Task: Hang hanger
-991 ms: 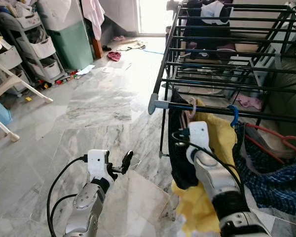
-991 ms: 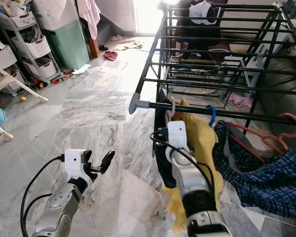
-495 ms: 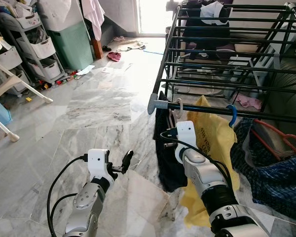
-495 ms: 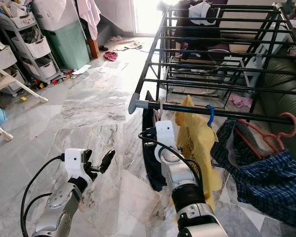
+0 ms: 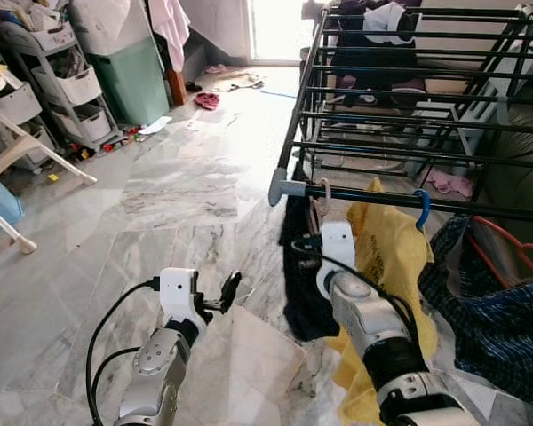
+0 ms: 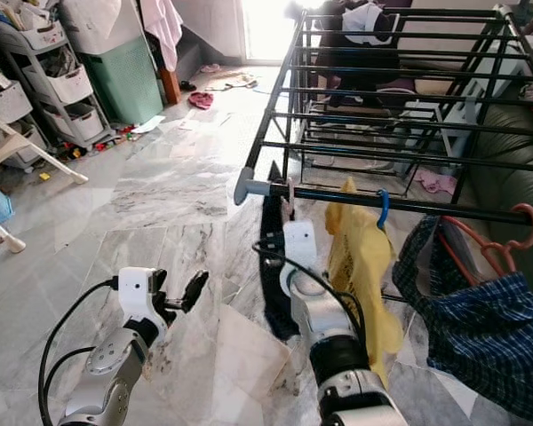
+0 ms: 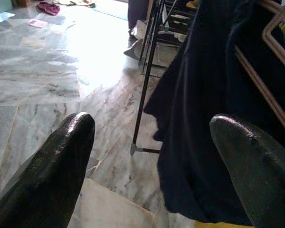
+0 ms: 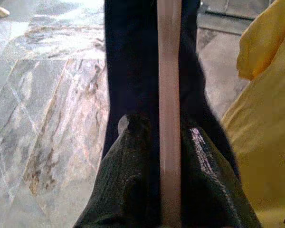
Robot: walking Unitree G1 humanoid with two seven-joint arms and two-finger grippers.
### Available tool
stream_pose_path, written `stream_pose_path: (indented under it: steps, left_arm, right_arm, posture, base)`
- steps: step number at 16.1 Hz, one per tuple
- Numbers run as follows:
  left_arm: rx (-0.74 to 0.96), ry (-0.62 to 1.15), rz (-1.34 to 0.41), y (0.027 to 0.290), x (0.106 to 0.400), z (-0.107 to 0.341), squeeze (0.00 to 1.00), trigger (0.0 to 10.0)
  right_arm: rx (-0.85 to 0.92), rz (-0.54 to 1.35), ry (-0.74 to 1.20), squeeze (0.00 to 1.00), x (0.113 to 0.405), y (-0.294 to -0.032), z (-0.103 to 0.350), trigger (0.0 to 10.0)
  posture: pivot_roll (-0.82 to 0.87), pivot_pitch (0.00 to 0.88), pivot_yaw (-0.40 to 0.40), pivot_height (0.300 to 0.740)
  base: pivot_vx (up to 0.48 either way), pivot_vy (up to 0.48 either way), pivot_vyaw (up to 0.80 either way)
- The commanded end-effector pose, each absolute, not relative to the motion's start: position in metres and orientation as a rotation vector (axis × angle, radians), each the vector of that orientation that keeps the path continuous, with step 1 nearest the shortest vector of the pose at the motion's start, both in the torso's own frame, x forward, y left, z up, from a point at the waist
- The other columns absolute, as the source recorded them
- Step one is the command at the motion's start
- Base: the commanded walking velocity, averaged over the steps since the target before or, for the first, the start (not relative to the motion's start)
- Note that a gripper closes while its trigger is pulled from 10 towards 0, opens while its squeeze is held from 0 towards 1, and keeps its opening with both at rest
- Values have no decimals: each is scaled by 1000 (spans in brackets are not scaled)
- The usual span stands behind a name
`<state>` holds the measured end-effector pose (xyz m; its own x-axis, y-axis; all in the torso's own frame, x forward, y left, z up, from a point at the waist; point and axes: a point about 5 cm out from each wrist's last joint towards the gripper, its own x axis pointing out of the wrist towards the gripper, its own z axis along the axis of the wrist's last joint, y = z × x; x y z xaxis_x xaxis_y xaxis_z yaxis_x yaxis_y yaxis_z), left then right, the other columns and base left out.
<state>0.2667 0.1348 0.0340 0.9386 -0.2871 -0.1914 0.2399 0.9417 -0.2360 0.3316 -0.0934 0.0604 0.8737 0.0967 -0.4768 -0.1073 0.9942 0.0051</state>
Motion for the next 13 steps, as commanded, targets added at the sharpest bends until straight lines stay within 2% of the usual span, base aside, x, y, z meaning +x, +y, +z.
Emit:
stream_pose_path:
  steps: [1, 8, 13]
  left_arm:
    - [-201, 236, -282, 135, 268, 33, 0, 10000]
    - [-194, 239, -278, 137, 268, 33, 0, 10000]
    - [-192, 241, -283, 135, 270, 33, 0, 10000]
  right_arm:
    - [-6, 87, 480, 1000, 333, -94, 63, 10000]
    - [-107, 111, 335, 1000, 329, -107, 80, 10000]
    - [-198, 97, 182, 1000, 313, -122, 88, 10000]
  posture:
    - [-157, 0, 78, 740]
    - [-153, 0, 81, 740]
    - [-168, 0, 88, 740]
  base:
    - [0, 0, 0]
    - [0, 0, 0]
    - [0, 0, 0]
